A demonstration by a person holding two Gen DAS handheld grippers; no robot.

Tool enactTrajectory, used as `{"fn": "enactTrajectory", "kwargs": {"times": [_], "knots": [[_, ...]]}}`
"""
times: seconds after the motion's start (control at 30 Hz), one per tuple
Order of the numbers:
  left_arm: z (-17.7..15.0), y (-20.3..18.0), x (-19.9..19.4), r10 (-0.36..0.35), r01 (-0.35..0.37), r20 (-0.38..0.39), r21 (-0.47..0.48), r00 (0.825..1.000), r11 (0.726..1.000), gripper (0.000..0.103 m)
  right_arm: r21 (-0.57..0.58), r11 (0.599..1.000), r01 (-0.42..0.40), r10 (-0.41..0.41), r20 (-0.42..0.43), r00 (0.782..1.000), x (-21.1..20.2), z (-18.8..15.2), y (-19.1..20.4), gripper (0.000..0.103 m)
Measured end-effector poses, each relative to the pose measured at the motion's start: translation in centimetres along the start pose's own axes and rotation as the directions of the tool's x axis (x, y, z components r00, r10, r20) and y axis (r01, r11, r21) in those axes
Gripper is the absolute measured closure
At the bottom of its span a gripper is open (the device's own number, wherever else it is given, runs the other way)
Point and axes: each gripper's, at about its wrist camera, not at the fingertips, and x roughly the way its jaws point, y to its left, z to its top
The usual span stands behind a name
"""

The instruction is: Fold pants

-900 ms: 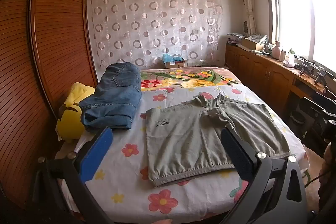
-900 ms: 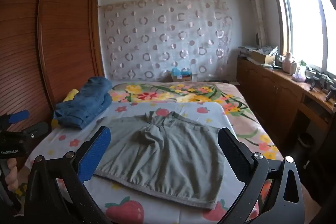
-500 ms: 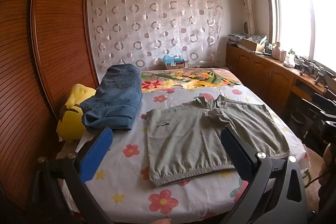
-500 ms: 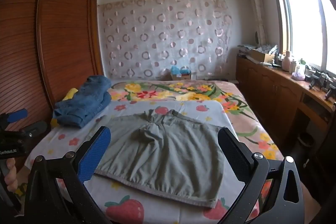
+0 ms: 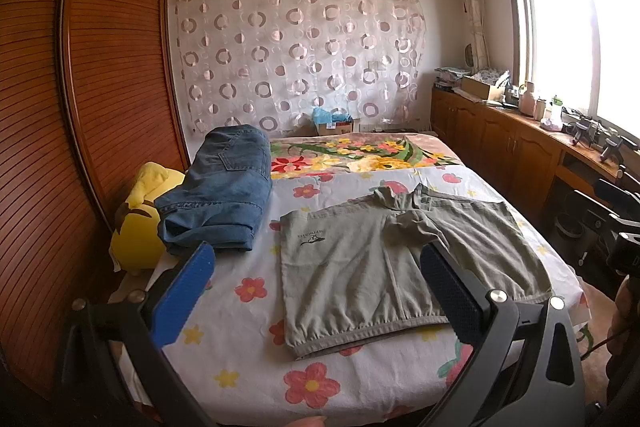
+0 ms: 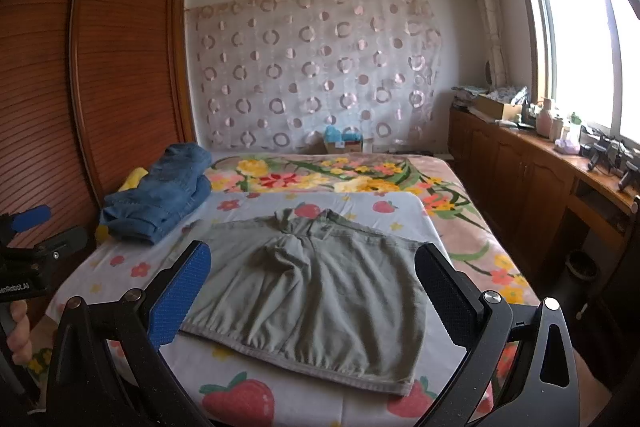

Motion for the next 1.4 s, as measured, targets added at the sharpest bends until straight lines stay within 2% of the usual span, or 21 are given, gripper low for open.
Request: {"fn": "enactTrajectory", "kwargs": {"times": [0.77,1.07,1.4], "knots": [[-0.1,0.0,0.0,0.001,-0.001,0.006,0.001,1.000,1.000,0.000,0.000,1.000,0.003,-0.003,-0.003,1.000,0.0,-0.2,0.0,0.000],[1.2,0.8,-1.1,-0.001,0.001,0.000,-0.001,1.000,1.000,0.000,-0.001,1.000,0.004,-0.004,-0.003,1.000,0.1,-0.2,-0.2,0.000],[1.3,0.8,-1.1,-0.002,0.002,0.001,-0.001,1.000,1.000,0.000,0.000,1.000,0.004,-0.004,-0.004,1.000,0.1,-0.1,-0.2,0.000]]}}
